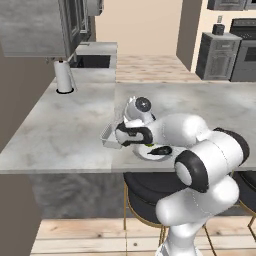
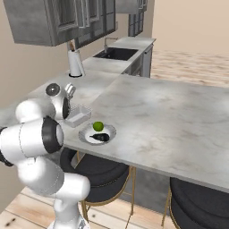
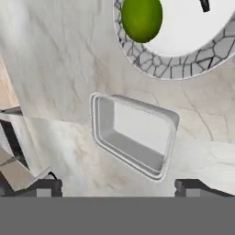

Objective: Retrieve the tupperware and aluminum foil from the cabinet and place them on the dining counter near the plate with eggplant and lime to prepare for storing leftovers.

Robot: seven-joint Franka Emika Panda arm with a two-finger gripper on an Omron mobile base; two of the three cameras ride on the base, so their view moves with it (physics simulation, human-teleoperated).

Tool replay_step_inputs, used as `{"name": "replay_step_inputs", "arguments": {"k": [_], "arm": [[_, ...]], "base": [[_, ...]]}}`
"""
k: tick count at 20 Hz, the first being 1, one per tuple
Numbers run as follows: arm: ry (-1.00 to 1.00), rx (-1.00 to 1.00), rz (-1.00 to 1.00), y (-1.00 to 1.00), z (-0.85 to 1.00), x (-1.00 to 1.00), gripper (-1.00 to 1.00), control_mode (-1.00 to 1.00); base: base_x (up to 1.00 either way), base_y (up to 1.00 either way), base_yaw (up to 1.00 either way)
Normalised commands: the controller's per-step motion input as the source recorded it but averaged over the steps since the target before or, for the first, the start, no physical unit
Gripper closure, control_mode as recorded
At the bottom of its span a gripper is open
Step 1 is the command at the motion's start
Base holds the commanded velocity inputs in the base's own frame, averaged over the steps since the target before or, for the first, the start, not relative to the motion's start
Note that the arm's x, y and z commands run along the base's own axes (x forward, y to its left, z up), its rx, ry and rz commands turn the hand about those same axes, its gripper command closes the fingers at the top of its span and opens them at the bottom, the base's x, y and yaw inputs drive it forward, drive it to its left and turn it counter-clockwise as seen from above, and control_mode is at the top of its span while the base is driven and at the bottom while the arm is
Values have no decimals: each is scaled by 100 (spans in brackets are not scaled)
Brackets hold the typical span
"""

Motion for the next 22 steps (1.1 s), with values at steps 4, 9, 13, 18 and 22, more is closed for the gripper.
{"name": "replay_step_inputs", "arguments": {"k": [4,9,13,18,22], "arm": [[-2,0,-8,-53,100,-98,-100,-100],[0,0,-2,-68,100,-100,-100,-100],[0,0,0,-70,100,-100,-100,-100],[1,0,0,-69,77,-100,-100,-100],[1,0,0,-54,55,-100,-100,-100]], "base": [[0,0,0],[0,0,0],[0,0,0],[0,0,0],[0,0,0]]}}
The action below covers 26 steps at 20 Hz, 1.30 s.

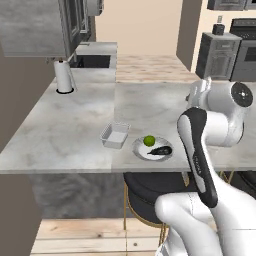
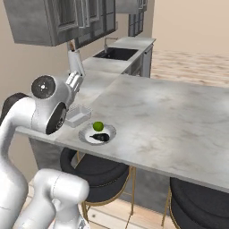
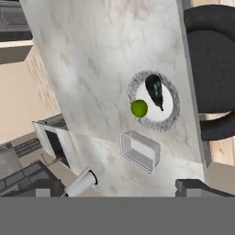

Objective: Retrieve the tupperware and aluminum foil from the cabinet and place them on the dining counter near the plate with eggplant and lime to prepare for storing leftovers.

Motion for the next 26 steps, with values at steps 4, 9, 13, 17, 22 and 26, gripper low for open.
{"name": "replay_step_inputs", "arguments": {"k": [4,9,13,17,22,26], "arm": [[3,-4,0,-18,9,-100,-100,-100],[11,-10,1,-1,6,-98,-100,-100],[0,0,0,0,0,0,-100,100],[0,0,0,0,0,0,-100,100],[0,0,0,0,0,0,-100,100],[0,0,0,0,0,0,-100,100]], "base": [[0,0,0],[0,0,0],[-100,-16,-5],[-94,-90,-40],[-18,-100,-57],[0,-100,-64]]}}
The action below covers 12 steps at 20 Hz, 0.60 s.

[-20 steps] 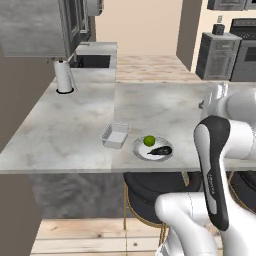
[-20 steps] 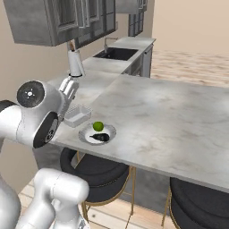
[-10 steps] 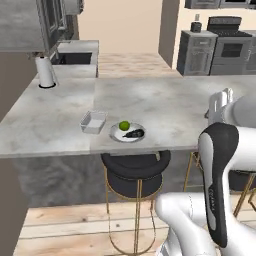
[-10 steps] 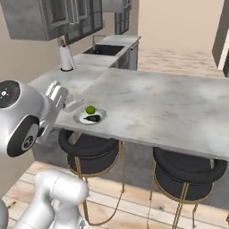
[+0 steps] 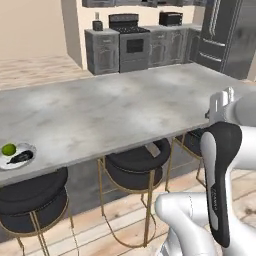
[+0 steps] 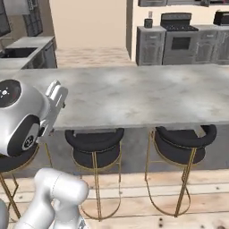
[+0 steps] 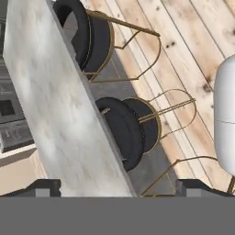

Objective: Retrieve the tupperware and aluminum foil from the cabinet and place them on the dining counter near the plate with eggplant and lime to prepare for storing leftovers.

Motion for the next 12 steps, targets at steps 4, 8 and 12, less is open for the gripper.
{"name": "replay_step_inputs", "arguments": {"k": [4,8,12], "arm": [[0,0,0,0,0,0,-100,100],[0,0,0,0,0,0,-100,100],[0,0,0,0,0,0,-100,100]], "base": [[12,-93,-65],[12,-86,-69],[18,-81,-68]]}}
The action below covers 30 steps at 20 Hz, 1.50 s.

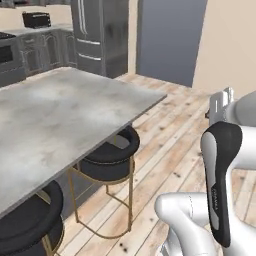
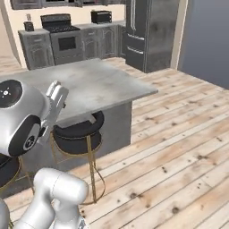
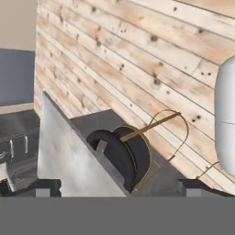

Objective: Retrieve the tupperware and aluminum foil from the cabinet and place them on the dining counter near the plate with eggplant and lime to prepare for storing leftovers.

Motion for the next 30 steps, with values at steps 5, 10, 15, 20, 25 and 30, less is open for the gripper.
{"name": "replay_step_inputs", "arguments": {"k": [5,10,15,20,25,30], "arm": [[0,0,0,0,0,0,-100,100],[0,0,0,0,0,0,-100,100],[0,0,0,0,0,0,-100,100],[0,0,0,0,0,0,-100,100],[0,0,0,0,0,0,-100,100],[0,0,0,0,0,0,-100,100]], "base": [[51,-61,-50],[70,-52,-43],[95,-30,-32],[100,-22,-26],[100,-2,-7],[100,-1,7]]}}
